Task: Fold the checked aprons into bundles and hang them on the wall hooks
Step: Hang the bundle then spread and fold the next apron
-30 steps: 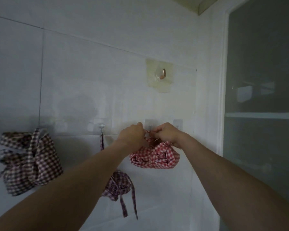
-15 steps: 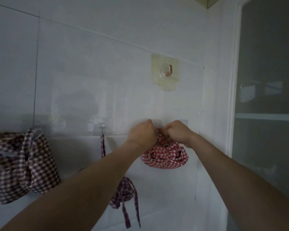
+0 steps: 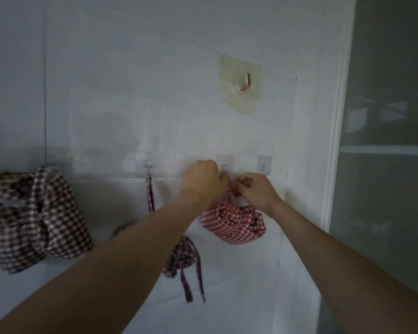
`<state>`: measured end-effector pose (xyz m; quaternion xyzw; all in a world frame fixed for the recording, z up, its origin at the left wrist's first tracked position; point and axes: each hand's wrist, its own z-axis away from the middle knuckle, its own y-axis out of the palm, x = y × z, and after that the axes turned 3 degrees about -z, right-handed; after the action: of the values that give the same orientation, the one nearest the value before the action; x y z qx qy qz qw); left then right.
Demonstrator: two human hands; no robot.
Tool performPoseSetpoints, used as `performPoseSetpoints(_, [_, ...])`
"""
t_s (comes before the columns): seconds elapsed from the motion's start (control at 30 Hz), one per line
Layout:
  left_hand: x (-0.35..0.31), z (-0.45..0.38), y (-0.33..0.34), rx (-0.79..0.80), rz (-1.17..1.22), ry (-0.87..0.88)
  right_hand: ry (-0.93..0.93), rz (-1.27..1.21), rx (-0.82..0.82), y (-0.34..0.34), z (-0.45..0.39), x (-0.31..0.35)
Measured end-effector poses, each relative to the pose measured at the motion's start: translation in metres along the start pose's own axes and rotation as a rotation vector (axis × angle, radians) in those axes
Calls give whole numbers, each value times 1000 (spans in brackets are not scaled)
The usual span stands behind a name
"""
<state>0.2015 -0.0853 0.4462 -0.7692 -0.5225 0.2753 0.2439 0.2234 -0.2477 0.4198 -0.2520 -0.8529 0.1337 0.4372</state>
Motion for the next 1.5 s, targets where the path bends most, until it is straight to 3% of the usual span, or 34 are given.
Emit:
performPoseSetpoints(0.07, [-6, 7, -4, -172, 57, 72, -7, 6, -84, -2, 12, -11])
performPoseSetpoints(0.17, [-27, 26, -8, -443, 303, 327, 20, 3, -235, -5, 36, -31])
performPoseSetpoints(0.23, [-46, 46, -2, -480, 446, 498, 49, 31, -303, -10, 52, -44])
performPoseSetpoints(0.33, [-68, 85, 27, -249, 568, 548, 159, 135, -285, -16, 84, -73])
performPoseSetpoints(0.4, [-73, 118, 64, -9, 606, 493, 247, 60, -249, -17, 117, -100])
performPoseSetpoints(0.53, [-60, 197, 148, 587, 673, 228, 478, -31, -111, -12, 194, -149])
performPoseSetpoints(0.7, [-33, 320, 245, 1046, 430, -37, 709, 33, 49, 14, 294, -204])
performPoseSetpoints(0.8, [-13, 400, 296, 1210, 251, -158, 884, 146, 352, 37, 355, -231])
performPoseSetpoints(0.87, [-5, 434, 295, 1283, 148, -252, 940, 238, 561, 51, 391, -246])
performPoseSetpoints(0.97, [2, 470, 286, 1439, 59, -191, 952, 242, 647, 66, 453, -260])
performPoseSetpoints(1.07, [9, 490, 292, 1478, 37, -115, 966, 308, 719, 88, 507, -279])
performPoseSetpoints(1.2, [15, 500, 296, 1393, 85, -223, 1000, 419, 656, 116, 540, -296])
performPoseSetpoints(1.3, [23, 495, 295, 1308, 129, -427, 1047, 443, 534, 127, 533, -298])
performPoseSetpoints(1.4, [36, 481, 289, 1087, 152, -668, 934, 413, 431, 142, 517, -300])
performPoseSetpoints(1.5, [49, 459, 284, 902, 411, -874, 879, 304, 393, 154, 494, -308])
